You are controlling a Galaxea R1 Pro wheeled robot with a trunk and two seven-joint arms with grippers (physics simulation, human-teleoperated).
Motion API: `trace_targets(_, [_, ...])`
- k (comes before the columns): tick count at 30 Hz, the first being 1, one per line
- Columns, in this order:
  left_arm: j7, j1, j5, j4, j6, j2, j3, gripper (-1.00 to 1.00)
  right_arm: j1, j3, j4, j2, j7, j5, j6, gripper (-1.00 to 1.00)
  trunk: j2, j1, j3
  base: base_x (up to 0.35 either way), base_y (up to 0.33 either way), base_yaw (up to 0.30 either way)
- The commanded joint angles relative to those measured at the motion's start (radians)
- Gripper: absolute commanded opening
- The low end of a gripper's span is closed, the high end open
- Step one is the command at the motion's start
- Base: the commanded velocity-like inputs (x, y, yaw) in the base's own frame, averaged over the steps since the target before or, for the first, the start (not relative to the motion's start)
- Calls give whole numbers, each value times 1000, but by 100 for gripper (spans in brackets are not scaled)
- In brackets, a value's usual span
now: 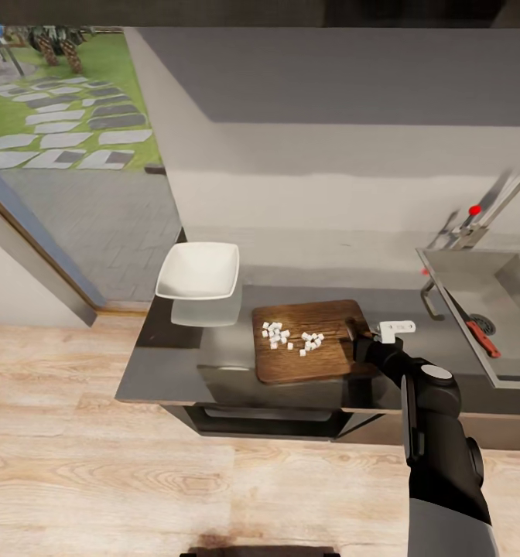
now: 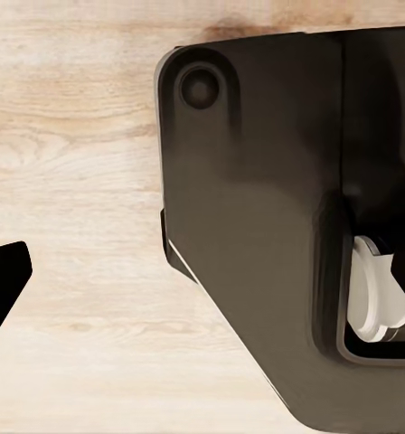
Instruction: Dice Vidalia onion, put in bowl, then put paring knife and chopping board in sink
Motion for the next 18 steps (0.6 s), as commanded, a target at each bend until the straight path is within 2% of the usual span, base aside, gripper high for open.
trace_targets(1, [9,0,9,-1,-2,2,-8,100,-1,-2,-1,1,9,10,3,-100,-2,1,0,0,0,0])
trace_targets(18, [9,0,9,-1,-2,2,-8,100,-1,-2,-1,1,9,10,3,-100,-2,1,27,0,0,0])
